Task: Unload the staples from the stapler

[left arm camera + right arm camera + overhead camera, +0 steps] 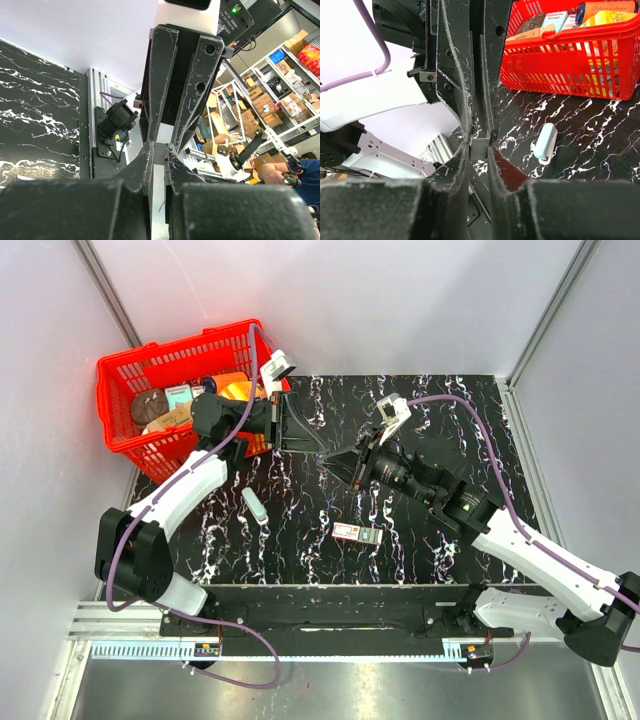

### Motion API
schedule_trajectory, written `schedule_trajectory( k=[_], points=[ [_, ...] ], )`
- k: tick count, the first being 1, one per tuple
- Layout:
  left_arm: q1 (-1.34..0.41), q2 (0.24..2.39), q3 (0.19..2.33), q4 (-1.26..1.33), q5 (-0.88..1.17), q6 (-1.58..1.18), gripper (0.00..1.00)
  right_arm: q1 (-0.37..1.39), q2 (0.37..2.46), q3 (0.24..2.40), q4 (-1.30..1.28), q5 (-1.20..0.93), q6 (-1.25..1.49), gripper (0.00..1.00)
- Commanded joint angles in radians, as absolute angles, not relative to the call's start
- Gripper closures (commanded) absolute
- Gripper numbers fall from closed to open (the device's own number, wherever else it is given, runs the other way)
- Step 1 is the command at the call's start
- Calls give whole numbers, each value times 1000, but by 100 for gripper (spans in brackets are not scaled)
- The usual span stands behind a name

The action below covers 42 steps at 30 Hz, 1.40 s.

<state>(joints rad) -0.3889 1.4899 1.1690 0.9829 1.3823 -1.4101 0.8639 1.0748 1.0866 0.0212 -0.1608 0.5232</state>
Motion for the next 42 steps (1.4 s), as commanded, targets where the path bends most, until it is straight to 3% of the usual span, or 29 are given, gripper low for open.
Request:
schedule_trajectory(
  k=[1, 3, 5, 8, 11, 16, 17, 20, 21, 23, 30, 42],
  points=[
    [-383, 1482, 1167, 977, 1390, -1361, 94, 850, 1068, 1123, 66, -176, 523, 82],
    [-382, 1480, 1167, 960, 1388, -1348, 92, 850, 1060, 1115, 63, -178, 525, 86],
    [-373, 1477, 1170, 940, 1387, -1336, 80, 848, 1054, 1109, 57, -178, 525, 88],
    [-356, 1482, 1184, 930, 1384, -1333, 73, 847, 1045, 1094, 34, -175, 531, 91],
    [-336, 1489, 1195, 925, 1385, -1335, 57, 845, 1032, 1078, -33, -149, 538, 95],
    [-267, 1491, 1218, 782, 1365, -1245, 48, 845, 1019, 1054, -187, -100, 557, 100],
    [-259, 1486, 1235, 668, 1355, -1174, 47, 845, 1022, 1051, -240, -88, 564, 100],
    [-255, 1462, 1357, -20, 1257, -673, 44, 845, 1041, 1042, -353, -40, 586, 100],
    [-271, 1463, 1411, -257, 1171, -455, 43, 845, 1052, 1034, -394, -22, 603, 100],
    [-323, 1470, 1477, -496, 993, -196, 43, 845, 1101, 1035, -503, 70, 652, 100],
    [-446, 1486, 1378, -627, 540, 138, 43, 847, 1291, 1017, -745, 250, 856, 100],
    [-558, 1468, 1212, -632, 333, 279, 45, 848, 1397, 933, -738, 287, 1048, 100]
  ],
)
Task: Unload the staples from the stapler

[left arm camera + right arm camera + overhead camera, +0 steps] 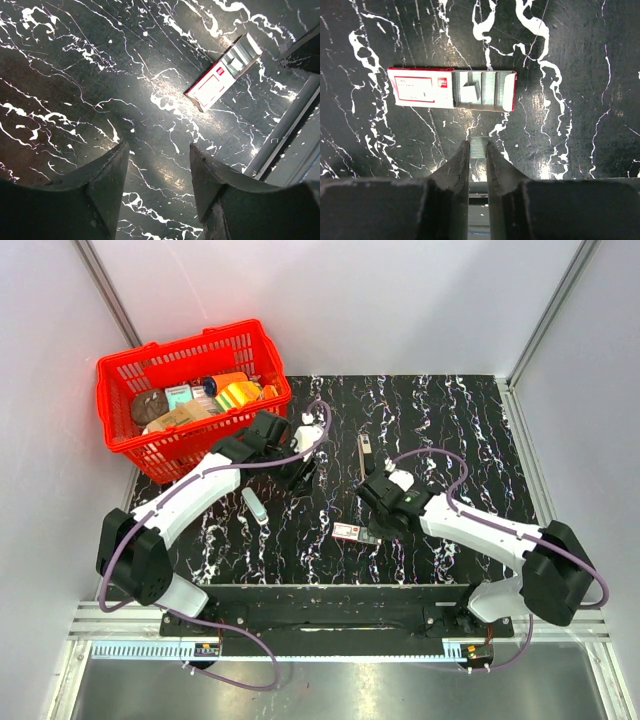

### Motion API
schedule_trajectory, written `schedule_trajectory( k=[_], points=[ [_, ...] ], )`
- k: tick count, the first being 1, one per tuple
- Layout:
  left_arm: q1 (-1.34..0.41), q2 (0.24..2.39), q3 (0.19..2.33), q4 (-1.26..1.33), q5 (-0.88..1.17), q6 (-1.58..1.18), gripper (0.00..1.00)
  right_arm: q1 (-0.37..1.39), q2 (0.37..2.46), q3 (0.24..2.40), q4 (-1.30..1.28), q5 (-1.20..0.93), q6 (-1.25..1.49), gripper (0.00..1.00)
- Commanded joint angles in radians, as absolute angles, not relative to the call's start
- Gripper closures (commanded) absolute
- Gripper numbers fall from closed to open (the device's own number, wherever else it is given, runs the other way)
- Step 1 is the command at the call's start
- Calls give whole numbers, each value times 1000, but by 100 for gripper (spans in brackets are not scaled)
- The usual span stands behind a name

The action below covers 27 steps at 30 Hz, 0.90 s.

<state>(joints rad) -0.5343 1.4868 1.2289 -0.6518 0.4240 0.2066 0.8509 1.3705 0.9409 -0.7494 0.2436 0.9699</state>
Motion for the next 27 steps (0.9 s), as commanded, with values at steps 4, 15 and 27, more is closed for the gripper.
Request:
schedule_trajectory(
  k=[4, 15, 27],
  points=[
    [-572, 1470, 1195, -630, 334, 281, 45, 848, 1443, 949, -736, 285, 1048, 100],
    [-603, 1445, 1166, -629, 325, 288, 46, 848, 1551, 983, -752, 299, 1046, 100],
    [-617, 1427, 1157, -627, 328, 291, 46, 847, 1603, 1012, -752, 299, 1022, 100]
  ],
)
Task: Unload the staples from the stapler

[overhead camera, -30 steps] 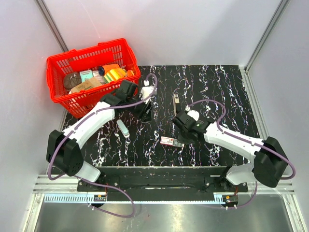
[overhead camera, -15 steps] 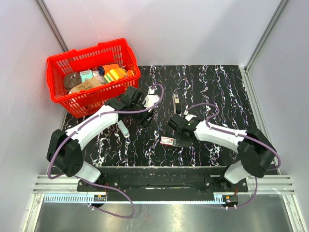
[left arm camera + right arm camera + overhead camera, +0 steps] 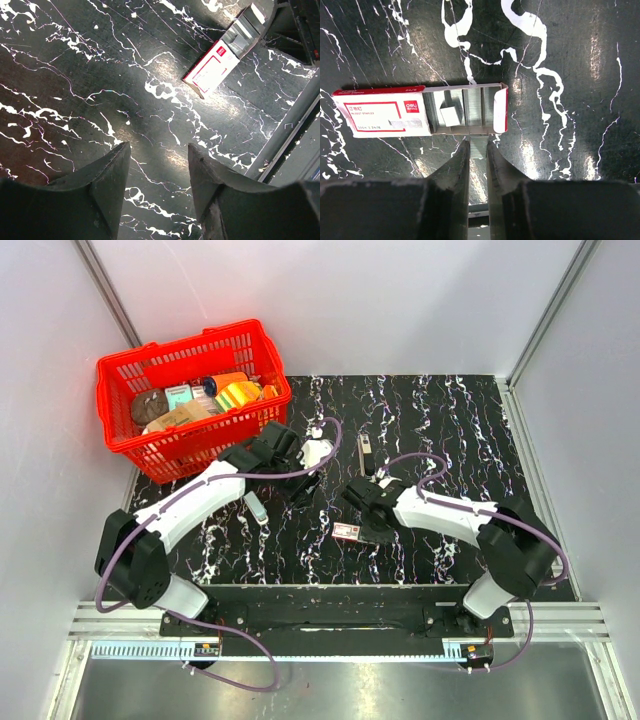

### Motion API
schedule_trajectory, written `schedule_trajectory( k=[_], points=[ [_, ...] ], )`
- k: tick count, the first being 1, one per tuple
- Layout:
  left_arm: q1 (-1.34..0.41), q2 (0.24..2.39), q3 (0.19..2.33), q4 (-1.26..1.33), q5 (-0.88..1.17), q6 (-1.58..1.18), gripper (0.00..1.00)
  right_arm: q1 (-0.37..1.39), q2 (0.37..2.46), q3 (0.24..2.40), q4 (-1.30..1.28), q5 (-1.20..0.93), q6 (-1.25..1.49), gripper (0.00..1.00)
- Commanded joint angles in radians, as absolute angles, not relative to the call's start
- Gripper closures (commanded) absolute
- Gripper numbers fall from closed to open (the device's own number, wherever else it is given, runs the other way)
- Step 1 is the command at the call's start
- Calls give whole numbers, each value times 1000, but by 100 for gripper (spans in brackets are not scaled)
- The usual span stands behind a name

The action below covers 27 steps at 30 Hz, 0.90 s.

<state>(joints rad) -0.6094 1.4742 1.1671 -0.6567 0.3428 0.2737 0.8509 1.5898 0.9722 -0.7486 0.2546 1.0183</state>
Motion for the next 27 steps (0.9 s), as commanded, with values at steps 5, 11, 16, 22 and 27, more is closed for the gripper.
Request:
schedule_trajectory(
  k=[5, 11, 16, 22, 27],
  points=[
    [-618, 1414, 1152, -627, 325, 298, 46, 844, 1612, 1012, -752, 298, 1020, 100],
    [-620, 1411, 1150, -629, 324, 302, 46, 842, 1603, 1006, -752, 288, 1019, 100],
    [-621, 1414, 1152, -629, 325, 301, 46, 842, 1600, 1005, -753, 284, 1014, 98],
    [-621, 1410, 1154, -629, 324, 305, 46, 842, 1595, 1002, -752, 279, 1012, 90],
    [-621, 1411, 1160, -630, 324, 305, 46, 842, 1582, 993, -752, 275, 1015, 88]
  ],
)
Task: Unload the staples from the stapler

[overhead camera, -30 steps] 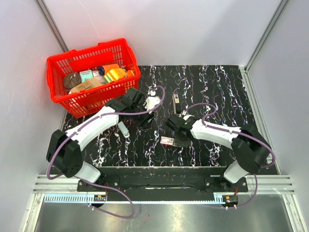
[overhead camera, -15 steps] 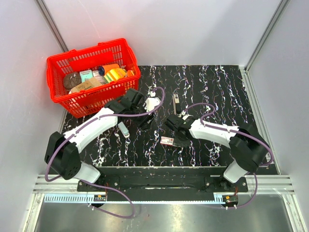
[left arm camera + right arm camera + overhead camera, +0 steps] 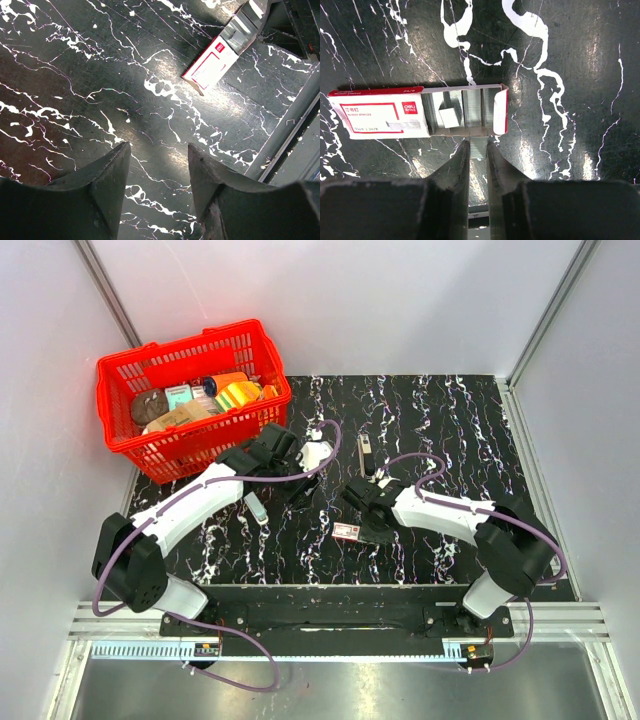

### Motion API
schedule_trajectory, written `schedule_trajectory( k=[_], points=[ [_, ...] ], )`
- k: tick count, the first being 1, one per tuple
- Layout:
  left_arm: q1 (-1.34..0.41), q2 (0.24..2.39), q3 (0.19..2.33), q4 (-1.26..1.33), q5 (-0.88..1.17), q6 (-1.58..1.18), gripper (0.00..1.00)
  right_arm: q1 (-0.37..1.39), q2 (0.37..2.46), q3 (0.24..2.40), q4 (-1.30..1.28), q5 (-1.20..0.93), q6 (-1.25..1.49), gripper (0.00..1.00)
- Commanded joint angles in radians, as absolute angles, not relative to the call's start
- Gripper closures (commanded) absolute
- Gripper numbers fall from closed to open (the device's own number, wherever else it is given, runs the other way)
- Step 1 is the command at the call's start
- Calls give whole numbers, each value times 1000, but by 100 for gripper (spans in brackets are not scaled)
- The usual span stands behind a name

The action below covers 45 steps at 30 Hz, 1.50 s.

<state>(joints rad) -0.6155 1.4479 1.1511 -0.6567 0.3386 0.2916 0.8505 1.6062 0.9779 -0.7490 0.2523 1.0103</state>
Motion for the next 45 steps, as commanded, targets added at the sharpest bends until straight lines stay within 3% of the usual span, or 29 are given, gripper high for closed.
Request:
schedule_trajectory(
  k=[1, 13, 45],
  points=[
    [-623, 1413, 1161, -632, 322, 305, 46, 841, 1580, 989, -752, 270, 1015, 88],
    [-627, 1414, 1172, -643, 325, 302, 46, 842, 1508, 953, -759, 262, 1042, 87],
    [-632, 1405, 1169, -644, 322, 307, 46, 841, 1592, 965, -733, 255, 1017, 87]
  ],
)
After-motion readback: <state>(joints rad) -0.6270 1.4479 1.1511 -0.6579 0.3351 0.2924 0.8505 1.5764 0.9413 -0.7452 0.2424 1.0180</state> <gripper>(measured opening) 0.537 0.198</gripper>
